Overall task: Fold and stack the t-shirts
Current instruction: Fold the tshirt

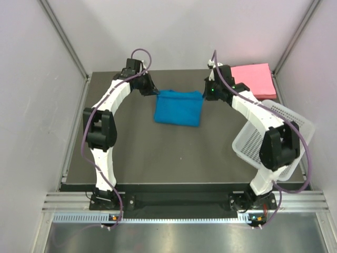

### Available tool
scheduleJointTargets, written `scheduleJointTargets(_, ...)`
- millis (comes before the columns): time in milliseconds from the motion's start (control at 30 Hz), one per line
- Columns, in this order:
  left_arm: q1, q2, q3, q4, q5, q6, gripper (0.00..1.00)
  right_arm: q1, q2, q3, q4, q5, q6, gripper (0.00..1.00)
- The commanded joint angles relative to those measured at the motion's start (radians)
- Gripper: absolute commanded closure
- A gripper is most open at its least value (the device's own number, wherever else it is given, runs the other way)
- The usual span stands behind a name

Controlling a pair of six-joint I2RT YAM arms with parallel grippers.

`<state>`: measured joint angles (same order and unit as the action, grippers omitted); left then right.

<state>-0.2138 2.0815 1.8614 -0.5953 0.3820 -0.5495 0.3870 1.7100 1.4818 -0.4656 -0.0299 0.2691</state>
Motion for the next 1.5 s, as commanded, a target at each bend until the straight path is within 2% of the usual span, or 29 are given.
scheduleJointTargets(0,0.033,0.061,0.087,0.072,0.023,-0.018,1.0,-0.037,0.092,0.135,-0.011,-0.028,-0.05,1.0)
scheduleJointTargets(133,0.057,0.133,0.12,0.196,0.073,-0.056,1.0,-0.065,0.18,0.228,-0.008,-0.05,-0.053,1.0)
scheduleJointTargets(467,0.09,0.316,0.228,0.397,0.159,-0.154,1.0,-0.111,0.345,0.288,0.087,-0.074,-0.041,1.0)
scheduleJointTargets(867,0.106,0.397,0.271,0.474,0.135,-0.217,1.0,-0.126,0.502,0.48,0.114,-0.079,-0.048,1.0)
scheduleJointTargets(967,0.11,0.419,0.286,0.505,0.129,-0.233,1.0,-0.131,0.537,0.511,0.122,-0.073,-0.039,0.93)
scheduleJointTargets(1000,0.113,0.423,0.292,0.508,0.121,-0.233,1.0,-0.134,0.545,0.517,0.133,-0.074,-0.036,0.83)
scheduleJointTargets(1033,0.113,0.427,0.292,0.532,0.115,-0.243,1.0,-0.132,0.553,0.52,0.145,-0.076,-0.033,0.82)
scheduleJointTargets(1067,0.117,0.43,0.288,0.551,0.103,-0.253,0.98,-0.134,0.565,0.525,0.162,-0.076,-0.031,0.83)
scheduleJointTargets(1133,0.117,0.439,0.286,0.629,0.101,-0.283,0.8,-0.134,0.576,0.54,0.162,-0.085,-0.024,0.85)
scheduleJointTargets(1167,0.119,0.443,0.295,0.638,0.118,-0.285,0.44,-0.134,0.58,0.546,0.156,-0.093,-0.018,0.83)
scheduleJointTargets(1200,0.122,0.451,0.311,0.637,0.13,-0.28,0.38,-0.134,0.574,0.529,0.151,-0.094,-0.007,0.74)
scheduleJointTargets(1267,0.131,0.459,0.346,0.614,0.17,-0.257,0.28,-0.132,0.524,0.477,0.174,-0.117,0.002,0.7)
scheduleJointTargets(1300,0.142,0.451,0.346,0.603,0.196,-0.244,0.28,-0.132,0.504,0.447,0.188,-0.129,0.008,0.66)
scheduleJointTargets(1400,0.151,0.373,0.303,0.488,0.176,-0.138,0.28,-0.131,0.462,0.376,0.203,-0.205,0.022,0.62)
scheduleJointTargets(1467,0.149,0.28,0.211,0.473,0.138,-0.063,0.29,-0.122,0.461,0.37,0.19,-0.254,0.024,0.65)
